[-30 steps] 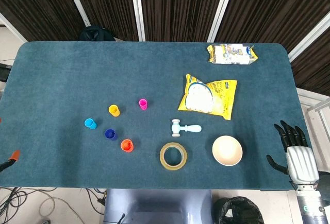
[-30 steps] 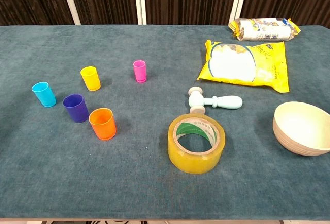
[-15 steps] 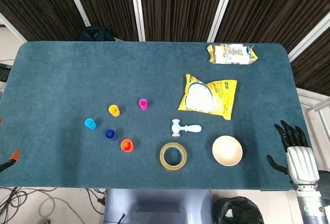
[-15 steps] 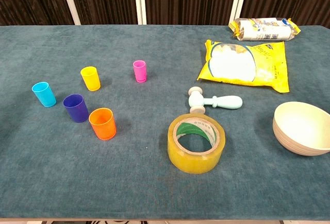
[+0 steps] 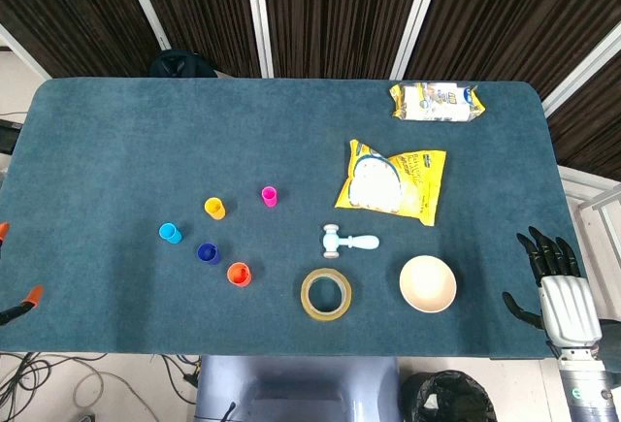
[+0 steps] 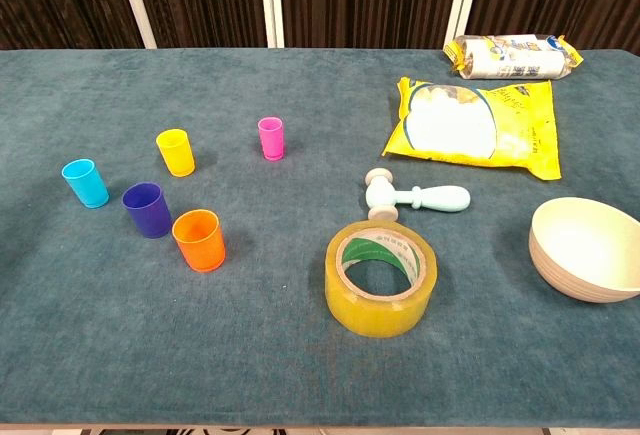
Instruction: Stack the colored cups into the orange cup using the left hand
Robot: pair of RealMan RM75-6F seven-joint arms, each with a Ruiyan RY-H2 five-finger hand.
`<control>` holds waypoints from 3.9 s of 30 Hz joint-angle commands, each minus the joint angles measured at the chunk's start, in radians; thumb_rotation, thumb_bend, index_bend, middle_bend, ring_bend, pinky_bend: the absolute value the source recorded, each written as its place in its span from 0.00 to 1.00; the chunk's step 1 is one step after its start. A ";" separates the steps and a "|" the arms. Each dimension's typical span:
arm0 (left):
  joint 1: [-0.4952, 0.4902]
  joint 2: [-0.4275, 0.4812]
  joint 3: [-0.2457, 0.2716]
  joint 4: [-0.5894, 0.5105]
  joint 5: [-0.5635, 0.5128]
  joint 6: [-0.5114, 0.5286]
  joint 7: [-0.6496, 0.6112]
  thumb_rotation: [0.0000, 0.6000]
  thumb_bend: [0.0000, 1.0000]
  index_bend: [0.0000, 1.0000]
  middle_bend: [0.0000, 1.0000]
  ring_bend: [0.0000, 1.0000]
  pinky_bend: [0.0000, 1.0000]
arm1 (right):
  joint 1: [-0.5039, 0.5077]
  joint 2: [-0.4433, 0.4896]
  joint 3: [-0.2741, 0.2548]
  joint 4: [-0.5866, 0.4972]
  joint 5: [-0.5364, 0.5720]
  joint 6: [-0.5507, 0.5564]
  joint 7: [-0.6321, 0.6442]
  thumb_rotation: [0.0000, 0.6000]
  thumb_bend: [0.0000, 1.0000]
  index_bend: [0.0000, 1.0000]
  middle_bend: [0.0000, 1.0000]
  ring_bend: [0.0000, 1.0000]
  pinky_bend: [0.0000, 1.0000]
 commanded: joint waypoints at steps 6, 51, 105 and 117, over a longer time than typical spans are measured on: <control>-0.047 0.022 0.001 0.012 0.069 -0.041 -0.015 1.00 0.16 0.01 0.00 0.00 0.04 | -0.004 0.004 0.005 -0.004 0.009 0.005 0.000 1.00 0.32 0.09 0.04 0.10 0.00; -0.536 -0.109 -0.009 0.108 0.011 -0.735 0.171 1.00 0.15 0.18 0.08 0.00 0.04 | -0.006 0.017 0.011 -0.013 0.027 -0.003 0.014 1.00 0.32 0.09 0.04 0.10 0.00; -0.640 -0.247 0.027 0.193 -0.043 -0.740 0.275 1.00 0.31 0.44 0.21 0.00 0.04 | -0.005 0.018 0.019 -0.016 0.055 -0.018 0.021 1.00 0.32 0.09 0.04 0.10 0.00; -0.671 -0.169 -0.013 0.031 0.004 -0.690 0.293 1.00 0.31 0.44 0.21 0.00 0.04 | -0.005 0.016 0.019 -0.018 0.058 -0.022 0.014 1.00 0.32 0.09 0.04 0.10 0.00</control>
